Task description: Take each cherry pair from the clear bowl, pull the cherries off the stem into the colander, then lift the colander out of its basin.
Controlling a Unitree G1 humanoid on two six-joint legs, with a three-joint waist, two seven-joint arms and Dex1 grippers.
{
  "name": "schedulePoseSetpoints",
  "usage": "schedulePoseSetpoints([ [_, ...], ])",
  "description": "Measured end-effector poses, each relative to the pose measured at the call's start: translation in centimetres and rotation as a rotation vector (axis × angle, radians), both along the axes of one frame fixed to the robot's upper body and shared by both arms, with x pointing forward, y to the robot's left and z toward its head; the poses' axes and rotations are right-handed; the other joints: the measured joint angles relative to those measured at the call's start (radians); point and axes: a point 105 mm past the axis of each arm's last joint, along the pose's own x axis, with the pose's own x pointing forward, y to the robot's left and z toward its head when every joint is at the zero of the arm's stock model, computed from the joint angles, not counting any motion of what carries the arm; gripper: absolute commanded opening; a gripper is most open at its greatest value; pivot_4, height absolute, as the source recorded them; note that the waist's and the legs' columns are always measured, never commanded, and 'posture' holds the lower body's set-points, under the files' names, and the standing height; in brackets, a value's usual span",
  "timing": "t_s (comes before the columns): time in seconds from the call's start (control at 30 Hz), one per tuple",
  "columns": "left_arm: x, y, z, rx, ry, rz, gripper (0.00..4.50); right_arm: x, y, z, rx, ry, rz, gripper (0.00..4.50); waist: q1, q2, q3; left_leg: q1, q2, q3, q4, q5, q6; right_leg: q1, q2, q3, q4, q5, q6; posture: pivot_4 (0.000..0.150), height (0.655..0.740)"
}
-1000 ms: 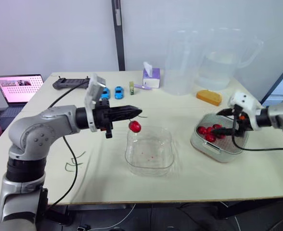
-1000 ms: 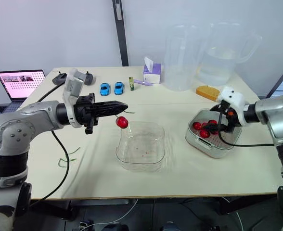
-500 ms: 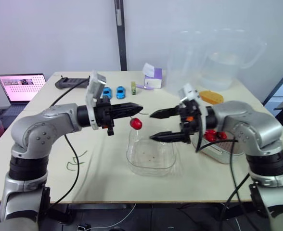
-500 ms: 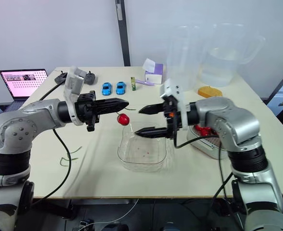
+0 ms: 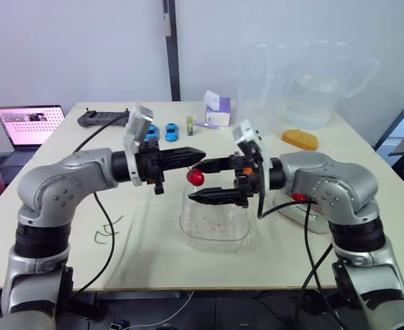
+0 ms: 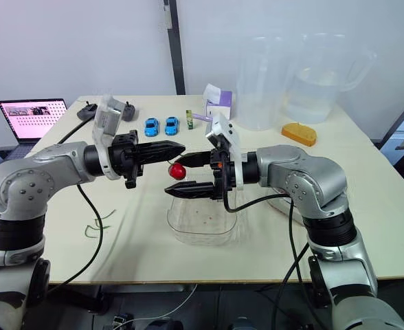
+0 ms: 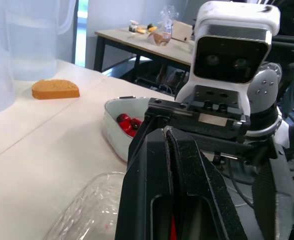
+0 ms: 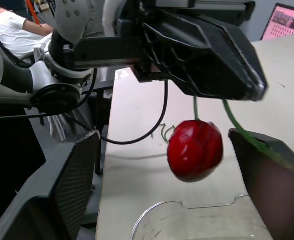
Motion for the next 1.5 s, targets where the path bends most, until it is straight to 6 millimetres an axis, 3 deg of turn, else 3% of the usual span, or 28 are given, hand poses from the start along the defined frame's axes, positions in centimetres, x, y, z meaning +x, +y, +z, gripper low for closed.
schedulePoseSetpoints([
  [0.1,0.06,-0.05,-0.01,-0.003,0.001,0.004,0.00,0.23,0.00,-0.27,-0.003,0.018,-0.004,1.64,0.000,0.000,0.000,0.000,0.000,0.000,0.000,0.000,0.000,0.000,0.000,0.000,0.000,0.000,0.000,0.150,0.7371],
  [0.87,0.03,-0.30,-0.05,-0.012,0.004,-0.005,0.00,0.63,0.46,-0.42,0.002,0.044,-0.001,1.64,-0.001,0.000,0.000,0.000,0.000,0.000,0.000,0.000,0.000,0.000,0.000,0.000,0.000,0.000,0.000,0.150,0.7371],
  [0.97,0.02,-0.30,-0.05,-0.012,0.004,-0.006,0.00,0.63,0.62,-0.37,0.000,0.044,0.004,2.51,-0.001,0.000,0.000,0.000,0.000,0.000,0.000,0.000,0.000,0.000,0.000,0.000,0.000,0.000,0.000,0.150,0.7371],
  [1.03,0.01,-0.30,-0.05,-0.012,0.004,-0.007,0.00,0.63,0.64,-0.31,-0.001,0.042,0.005,3.34,-0.001,0.000,0.000,0.000,0.000,0.000,0.000,0.000,0.000,0.000,0.000,0.000,0.000,0.000,0.000,0.150,0.7371],
  [1.47,0.08,-0.27,-0.07,-0.009,0.003,-0.001,0.00,0.76,0.54,-0.24,-0.002,0.029,-0.004,3.34,-0.001,0.000,0.000,0.000,0.000,0.000,0.000,0.000,0.000,0.000,0.000,0.000,0.000,0.000,0.000,0.150,0.7371],
  [1.5,0.08,-0.27,-0.07,-0.009,0.003,-0.001,0.00,0.76,0.58,-0.25,0.000,0.030,-0.004,3.07,-0.001,0.000,0.000,0.000,0.000,0.000,0.000,0.000,0.000,0.000,0.000,0.000,0.000,0.000,0.000,0.150,0.7371],
])
